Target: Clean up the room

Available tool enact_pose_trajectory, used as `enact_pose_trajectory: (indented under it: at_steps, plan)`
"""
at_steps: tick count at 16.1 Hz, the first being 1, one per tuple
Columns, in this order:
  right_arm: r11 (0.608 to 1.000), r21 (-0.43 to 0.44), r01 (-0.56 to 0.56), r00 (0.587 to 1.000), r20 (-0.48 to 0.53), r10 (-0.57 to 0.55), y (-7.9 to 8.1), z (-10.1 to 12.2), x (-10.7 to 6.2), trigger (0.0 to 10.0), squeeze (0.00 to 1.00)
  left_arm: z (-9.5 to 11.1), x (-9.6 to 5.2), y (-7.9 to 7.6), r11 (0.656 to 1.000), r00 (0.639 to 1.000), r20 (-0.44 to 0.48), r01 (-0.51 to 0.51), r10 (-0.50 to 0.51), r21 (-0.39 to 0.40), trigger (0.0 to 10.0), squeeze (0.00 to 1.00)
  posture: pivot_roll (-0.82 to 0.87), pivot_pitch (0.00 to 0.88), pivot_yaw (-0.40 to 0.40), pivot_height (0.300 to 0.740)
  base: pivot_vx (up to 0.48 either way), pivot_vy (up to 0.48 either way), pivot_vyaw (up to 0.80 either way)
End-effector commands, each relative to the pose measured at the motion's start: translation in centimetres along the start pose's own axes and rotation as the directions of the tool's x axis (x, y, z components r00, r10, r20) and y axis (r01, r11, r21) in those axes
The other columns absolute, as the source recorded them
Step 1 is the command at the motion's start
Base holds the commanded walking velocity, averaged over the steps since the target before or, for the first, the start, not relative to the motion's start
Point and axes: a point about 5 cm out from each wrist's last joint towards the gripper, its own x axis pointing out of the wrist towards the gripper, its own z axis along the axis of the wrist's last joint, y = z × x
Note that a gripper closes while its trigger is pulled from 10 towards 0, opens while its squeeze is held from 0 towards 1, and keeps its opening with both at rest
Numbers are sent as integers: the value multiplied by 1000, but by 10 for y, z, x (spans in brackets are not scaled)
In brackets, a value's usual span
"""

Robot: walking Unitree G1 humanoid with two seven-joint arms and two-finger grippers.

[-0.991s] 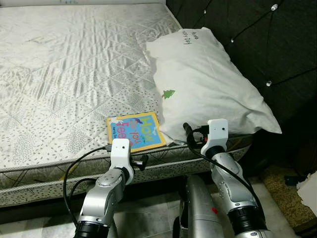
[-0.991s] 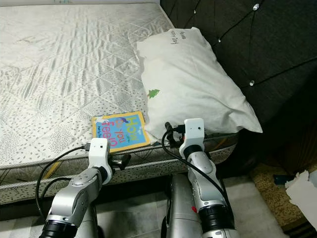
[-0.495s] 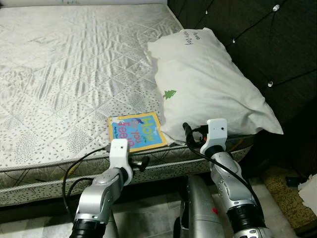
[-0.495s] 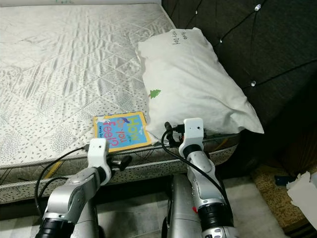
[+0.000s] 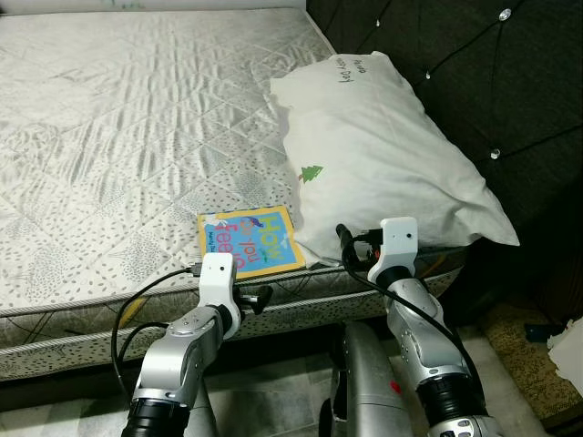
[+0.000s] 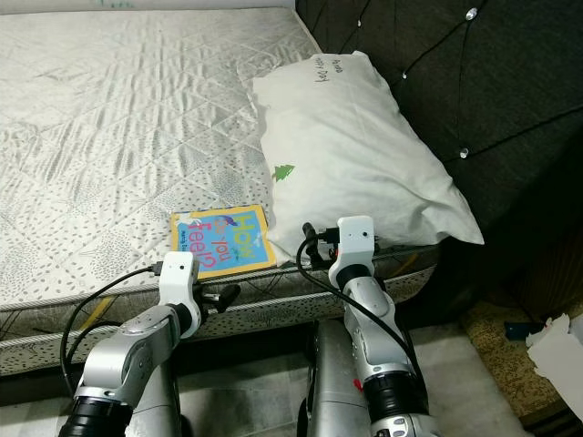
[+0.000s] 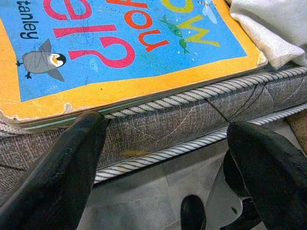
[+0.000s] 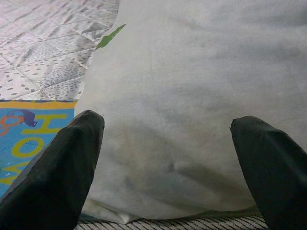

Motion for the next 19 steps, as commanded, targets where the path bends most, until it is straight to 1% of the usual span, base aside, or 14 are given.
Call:
enact_pose_trajectory:
  at_steps: [1,6,9,13,14,15,16,17,18,19]
  plan:
    - [1000,0,6,1000,5,-6,-1,1,2,10000,0,2,1,5,1000,1000,8,-15,15,-2,10000,0,36,0,-53,516,0,0,0]
    - [1000,3,10,1000,5,-10,-2,2,4,10000,0,10,3,18,999,998,27,-51,51,-2,10000,0,35,0,-54,516,0,0,0]
    - [1000,2,11,1000,6,-11,-3,2,5,10000,0,11,5,18,999,998,31,-51,51,-2,10000,0,35,0,-56,516,0,0,0]
    - [1000,0,11,1000,7,-11,-3,3,6,10000,0,12,6,7,1000,999,41,-28,28,0,10000,0,38,0,-57,516,0,0,0]
    - [1000,-1,10,1000,8,-10,-3,3,6,10000,0,11,8,-3,1000,999,39,3,-3,11,10000,0,39,0,-57,516,0,0,0]
    - [1000,-1,10,1000,9,-10,-2,3,7,10000,0,11,9,-5,1000,999,38,10,-10,15,10000,0,37,0,-55,516,0,0,0]
    - [1000,-1,10,1000,10,-10,-2,3,7,10000,0,10,9,-9,999,999,32,27,-28,38,10000,0,37,0,-55,516,0,0,0]
    - [1000,-2,11,1000,12,-11,-2,4,8,10000,0,10,10,-15,996,998,22,50,-52,78,10000,0,38,0,-53,516,0,0,0]
    - [1000,-3,12,1000,14,-12,-2,4,9,10000,0,13,12,-19,990,997,27,72,-76,121,10000,0,38,0,-52,516,0,0,0]
    - [1000,-3,12,1000,15,-12,-2,5,10,10000,0,15,13,-21,987,996,30,80,-85,142,10000,0,37,0,-51,516,0,0,0]
